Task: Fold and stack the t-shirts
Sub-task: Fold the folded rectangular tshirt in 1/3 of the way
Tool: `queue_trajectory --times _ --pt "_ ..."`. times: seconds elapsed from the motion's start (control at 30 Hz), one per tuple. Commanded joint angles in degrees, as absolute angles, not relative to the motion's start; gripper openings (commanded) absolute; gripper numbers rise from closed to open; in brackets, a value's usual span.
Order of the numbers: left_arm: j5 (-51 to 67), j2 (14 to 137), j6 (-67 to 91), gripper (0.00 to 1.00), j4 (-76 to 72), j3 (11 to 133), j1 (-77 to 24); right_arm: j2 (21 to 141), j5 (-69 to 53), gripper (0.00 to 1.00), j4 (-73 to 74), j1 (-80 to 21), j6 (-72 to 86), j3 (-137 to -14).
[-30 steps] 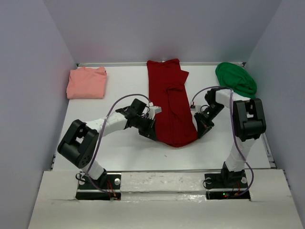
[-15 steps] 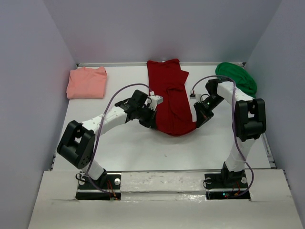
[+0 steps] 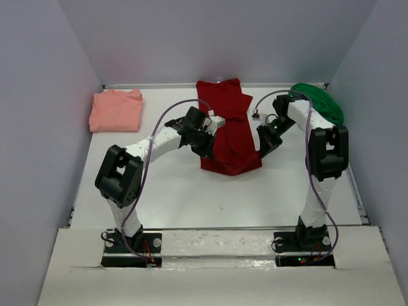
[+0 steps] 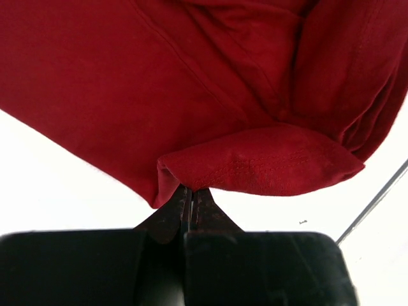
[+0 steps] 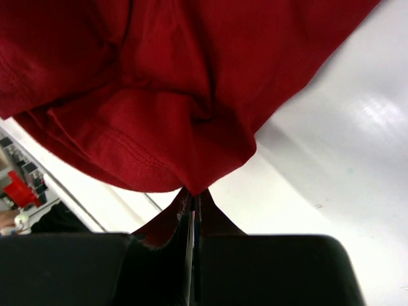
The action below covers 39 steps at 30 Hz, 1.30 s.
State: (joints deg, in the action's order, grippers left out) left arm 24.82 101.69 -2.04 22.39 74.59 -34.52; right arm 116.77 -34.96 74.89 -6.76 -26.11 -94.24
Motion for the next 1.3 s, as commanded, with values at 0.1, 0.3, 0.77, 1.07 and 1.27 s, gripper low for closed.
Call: queue_trajectory --times 0.1,0.3,0.77,1.07,1.27 --pt "22.2 101.2 -3.3 0.0 24.6 79.8 -32.5 119.4 -33.7 0.0 73.3 -6.4 -23.1 -103.4" --pt "19.2 101.3 -2.7 0.0 24.7 83.1 -28.9 122.0 -33.7 0.0 73.5 -6.4 -22.0 -108.2" --pt "19.2 104.9 -1.9 0.0 23.0 87.1 -25.6 127.6 -32.2 0.0 71.7 -6.4 -19.5 -116.8" --pt "19.9 107.6 -2.2 0.0 22.2 89.0 -25.4 132.0 -31.5 0.0 71.6 -6.4 -19.0 -124.4" --pt "18.9 109.8 -2.5 0.0 22.7 93.9 -25.4 134.2 -31.6 0.0 72.0 -6.4 -18.5 -129.4"
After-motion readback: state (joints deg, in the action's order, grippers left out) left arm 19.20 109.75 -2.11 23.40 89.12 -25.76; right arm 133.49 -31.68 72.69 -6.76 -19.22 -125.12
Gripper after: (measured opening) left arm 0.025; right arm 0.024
